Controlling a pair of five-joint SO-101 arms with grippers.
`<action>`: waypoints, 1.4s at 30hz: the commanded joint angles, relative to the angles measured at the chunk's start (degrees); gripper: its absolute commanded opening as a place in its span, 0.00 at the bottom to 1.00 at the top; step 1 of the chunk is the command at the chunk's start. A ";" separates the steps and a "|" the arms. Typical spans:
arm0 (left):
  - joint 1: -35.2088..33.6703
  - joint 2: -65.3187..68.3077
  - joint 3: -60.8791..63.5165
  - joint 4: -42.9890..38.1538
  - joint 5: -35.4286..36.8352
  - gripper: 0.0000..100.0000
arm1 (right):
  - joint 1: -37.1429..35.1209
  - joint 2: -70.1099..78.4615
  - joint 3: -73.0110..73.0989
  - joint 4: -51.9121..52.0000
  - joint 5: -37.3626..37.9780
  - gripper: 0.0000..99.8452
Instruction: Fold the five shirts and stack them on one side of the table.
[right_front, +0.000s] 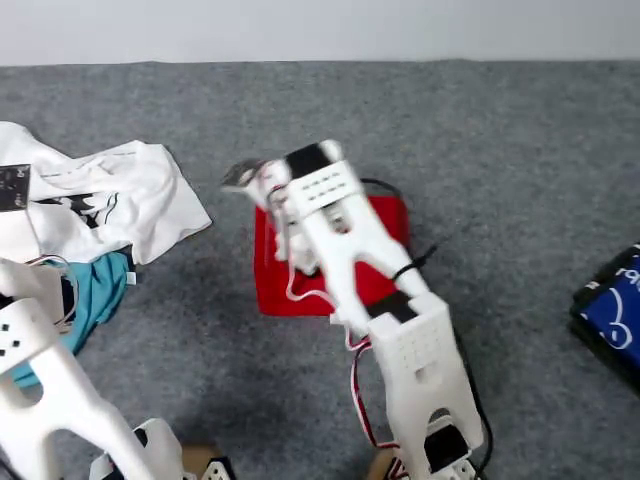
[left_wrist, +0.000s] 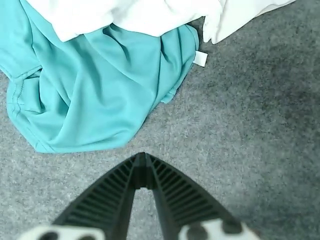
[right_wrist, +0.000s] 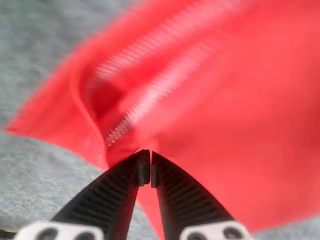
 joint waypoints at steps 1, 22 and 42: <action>-0.09 -1.58 -0.31 0.35 -0.35 0.00 | -5.67 -1.63 -0.44 2.07 0.09 0.01; -0.35 -1.58 -0.31 0.53 -0.18 0.00 | -1.71 -0.66 -0.35 -1.01 0.09 0.01; -0.44 -1.67 -0.40 1.23 -0.53 0.00 | 6.99 -15.34 1.93 2.33 -12.92 0.01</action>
